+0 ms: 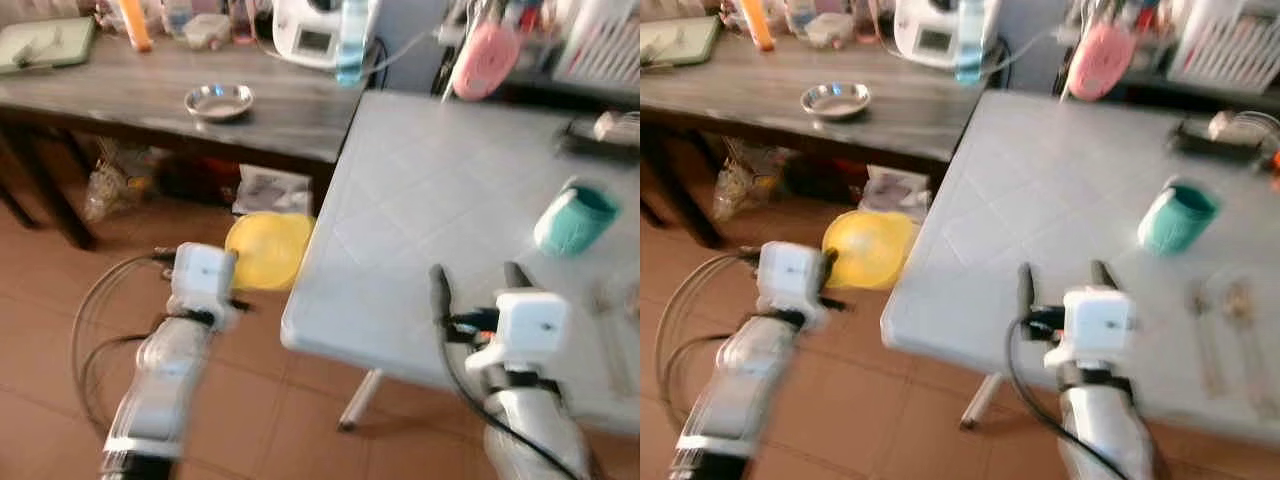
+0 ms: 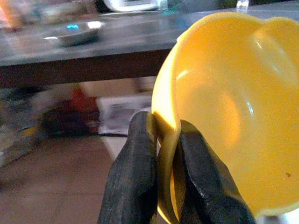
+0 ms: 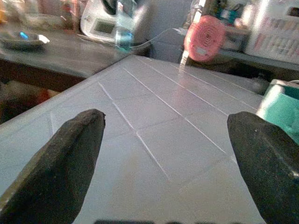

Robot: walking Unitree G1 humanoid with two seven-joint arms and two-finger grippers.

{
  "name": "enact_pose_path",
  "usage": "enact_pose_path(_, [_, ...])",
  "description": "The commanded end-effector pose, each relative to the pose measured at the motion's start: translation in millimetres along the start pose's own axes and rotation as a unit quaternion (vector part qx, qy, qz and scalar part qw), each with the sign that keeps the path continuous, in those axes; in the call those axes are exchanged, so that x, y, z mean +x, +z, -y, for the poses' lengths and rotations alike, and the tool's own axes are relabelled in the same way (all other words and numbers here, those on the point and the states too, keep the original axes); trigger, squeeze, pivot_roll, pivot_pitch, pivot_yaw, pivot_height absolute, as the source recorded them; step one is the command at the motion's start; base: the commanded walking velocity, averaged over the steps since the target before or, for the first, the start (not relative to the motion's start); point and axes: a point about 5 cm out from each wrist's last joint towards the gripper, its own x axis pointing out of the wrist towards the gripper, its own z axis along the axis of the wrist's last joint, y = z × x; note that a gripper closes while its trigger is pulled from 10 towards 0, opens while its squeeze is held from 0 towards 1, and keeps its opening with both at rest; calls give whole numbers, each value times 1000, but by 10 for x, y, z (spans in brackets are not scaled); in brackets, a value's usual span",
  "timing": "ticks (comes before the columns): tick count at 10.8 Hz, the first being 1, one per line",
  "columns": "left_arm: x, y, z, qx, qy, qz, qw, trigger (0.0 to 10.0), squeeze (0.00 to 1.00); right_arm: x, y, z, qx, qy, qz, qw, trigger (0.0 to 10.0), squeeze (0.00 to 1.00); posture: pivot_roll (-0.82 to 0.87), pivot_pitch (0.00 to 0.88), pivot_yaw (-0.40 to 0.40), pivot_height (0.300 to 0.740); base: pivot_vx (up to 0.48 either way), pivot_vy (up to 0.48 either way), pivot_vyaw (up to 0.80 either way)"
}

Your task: Setting the table

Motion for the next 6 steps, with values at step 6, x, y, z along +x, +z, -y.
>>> enact_pose_path(6, [59, -19, -33, 21, -9, 3, 1000, 10000, 0, -7, 14, -59, 11, 1, 4, 1000, 10000, 0, 82, 97, -20, 740, 0, 480, 0])
